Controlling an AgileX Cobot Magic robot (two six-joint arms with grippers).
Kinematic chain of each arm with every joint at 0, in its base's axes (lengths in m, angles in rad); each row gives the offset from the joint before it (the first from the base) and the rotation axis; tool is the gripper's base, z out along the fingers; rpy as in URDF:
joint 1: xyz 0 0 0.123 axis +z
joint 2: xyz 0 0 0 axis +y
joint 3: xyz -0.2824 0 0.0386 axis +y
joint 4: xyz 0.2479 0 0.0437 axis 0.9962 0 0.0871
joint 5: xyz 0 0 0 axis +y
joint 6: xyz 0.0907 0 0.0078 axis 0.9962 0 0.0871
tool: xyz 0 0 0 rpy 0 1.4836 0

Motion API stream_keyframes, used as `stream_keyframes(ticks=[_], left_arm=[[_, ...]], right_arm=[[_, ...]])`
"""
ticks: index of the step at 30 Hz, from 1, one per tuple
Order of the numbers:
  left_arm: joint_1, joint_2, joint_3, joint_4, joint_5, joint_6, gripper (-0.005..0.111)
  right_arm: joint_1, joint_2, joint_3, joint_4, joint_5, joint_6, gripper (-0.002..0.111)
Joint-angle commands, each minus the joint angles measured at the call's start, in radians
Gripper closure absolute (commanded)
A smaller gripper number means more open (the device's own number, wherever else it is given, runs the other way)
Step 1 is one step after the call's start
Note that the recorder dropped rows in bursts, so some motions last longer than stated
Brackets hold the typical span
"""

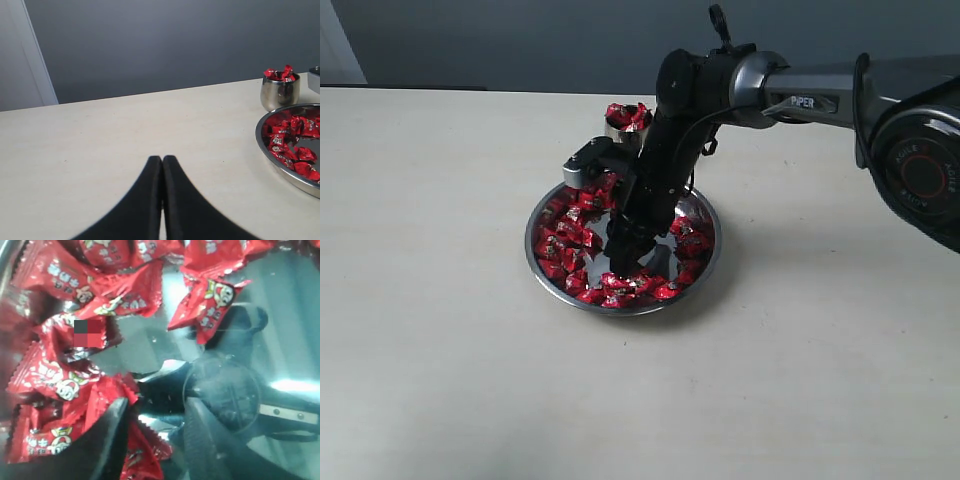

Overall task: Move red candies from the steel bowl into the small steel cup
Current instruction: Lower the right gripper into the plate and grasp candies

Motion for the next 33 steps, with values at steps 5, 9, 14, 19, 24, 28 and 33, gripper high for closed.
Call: stream_keyframes(ticks=[5, 9, 14, 19, 24, 28, 33], left_arm=[[-0.006, -0.005, 0.002, -0.004, -0.006, -0.004, 0.106], [-0.006, -0.005, 0.002, -0.004, -0.006, -0.004, 0.106], [-0.006, -0.005, 0.002, -0.004, -0.006, -0.004, 0.106], [-0.006, -0.005, 0.002, -0.004, -0.006, -0.004, 0.106], [-0.006, -0.005, 0.002, -0.004, -0.006, -0.004, 0.106], [-0.006, -0.005, 0.002, -0.004, -0.006, -0.004, 0.106], [-0.006, -0.005, 0.002, -0.004, -0.006, -0.004, 0.106]], right_arm=[[-0.001, -0.002, 0.002, 0.004, 0.007, -0.002, 0.109], [-0.002, -0.031, 0.002, 0.004, 0.007, -0.002, 0.109], [-0.002, -0.056, -0.002, 0.013, 0.007, -0.002, 0.105], [0.001, -0.056, -0.002, 0.027, 0.050, -0.004, 0.061], [0.013, -0.051, -0.002, 0.029, 0.055, -0.004, 0.061], [0.019, -0.041, -0.002, 0.026, 0.045, -0.004, 0.064], [0.030, -0.013, -0.002, 0.006, 0.035, -0.004, 0.065]])
